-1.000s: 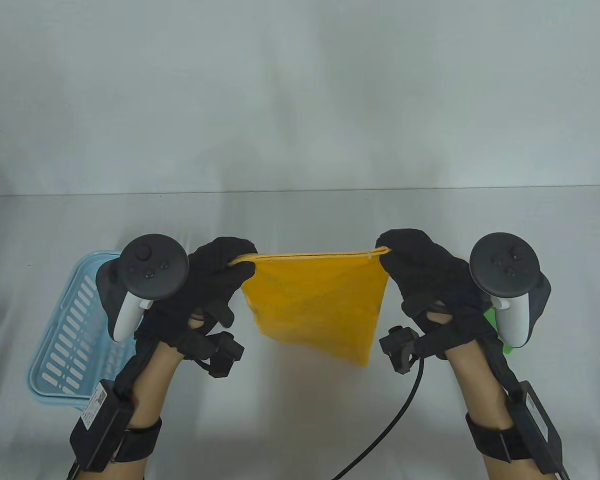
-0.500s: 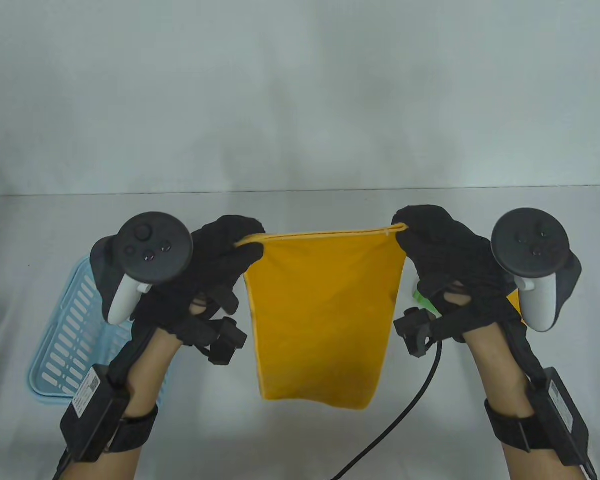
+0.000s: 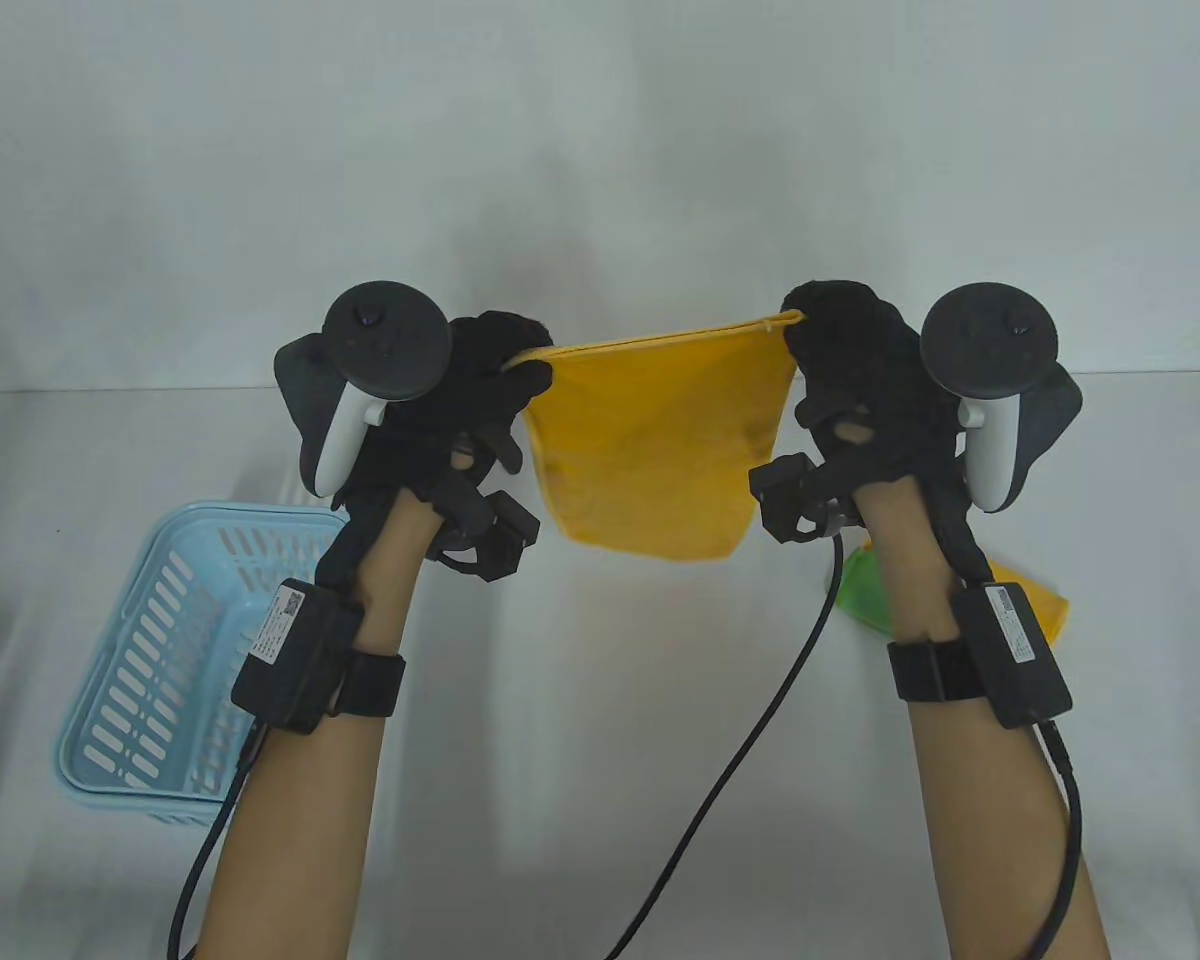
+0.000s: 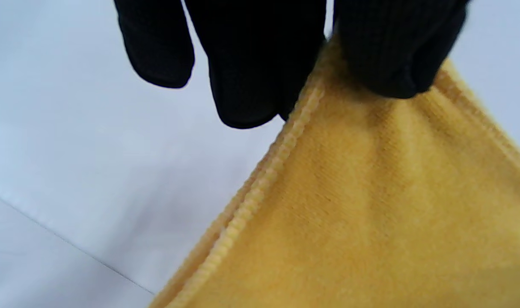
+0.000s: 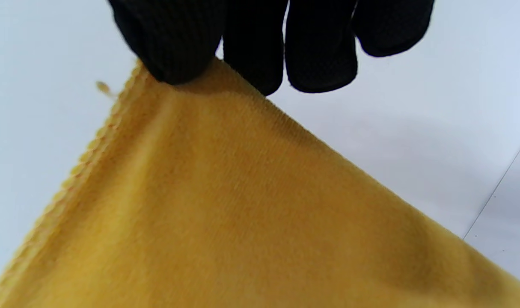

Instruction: Roll square towel into towel roll

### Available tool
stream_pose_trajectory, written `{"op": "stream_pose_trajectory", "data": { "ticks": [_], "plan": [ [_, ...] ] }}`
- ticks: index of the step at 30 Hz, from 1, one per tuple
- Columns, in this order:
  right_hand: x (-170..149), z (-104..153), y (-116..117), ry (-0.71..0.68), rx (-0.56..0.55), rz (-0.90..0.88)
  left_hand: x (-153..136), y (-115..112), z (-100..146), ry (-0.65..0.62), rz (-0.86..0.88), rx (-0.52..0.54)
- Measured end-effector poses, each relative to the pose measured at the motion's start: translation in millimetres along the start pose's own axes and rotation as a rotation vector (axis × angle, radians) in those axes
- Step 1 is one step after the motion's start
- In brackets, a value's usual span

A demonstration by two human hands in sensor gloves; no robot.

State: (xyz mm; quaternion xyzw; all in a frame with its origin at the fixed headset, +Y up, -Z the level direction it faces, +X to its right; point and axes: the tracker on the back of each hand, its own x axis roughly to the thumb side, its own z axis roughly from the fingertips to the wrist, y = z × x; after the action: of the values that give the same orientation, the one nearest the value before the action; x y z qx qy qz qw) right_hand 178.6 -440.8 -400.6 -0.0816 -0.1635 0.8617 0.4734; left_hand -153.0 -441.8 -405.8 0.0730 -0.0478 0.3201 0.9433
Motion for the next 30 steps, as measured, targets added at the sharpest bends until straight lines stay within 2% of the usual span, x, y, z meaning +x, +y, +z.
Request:
{"op": "stream_pose_trajectory", "data": {
  "ticks": [3,7,12,17,24,30],
  "plan": [
    [-20,1,15,0.026,0.027,0.069,-14,-24,0,0.034,-0.062,-0.036],
    [-62,10,42,0.065,0.123,0.088,-45,-61,5,0.096,-0.101,-0.077],
    [-106,39,63,0.068,0.200,0.093,-79,-97,29,0.118,-0.084,-0.163],
    [-146,77,70,0.078,0.304,0.092,-99,-127,62,0.066,-0.167,-0.267],
    [-197,123,72,0.134,0.458,0.098,-116,-159,108,0.028,-0.156,-0.414],
    [-222,140,75,0.167,0.543,0.112,-128,-181,133,0.023,-0.152,-0.491]
  ]
}}
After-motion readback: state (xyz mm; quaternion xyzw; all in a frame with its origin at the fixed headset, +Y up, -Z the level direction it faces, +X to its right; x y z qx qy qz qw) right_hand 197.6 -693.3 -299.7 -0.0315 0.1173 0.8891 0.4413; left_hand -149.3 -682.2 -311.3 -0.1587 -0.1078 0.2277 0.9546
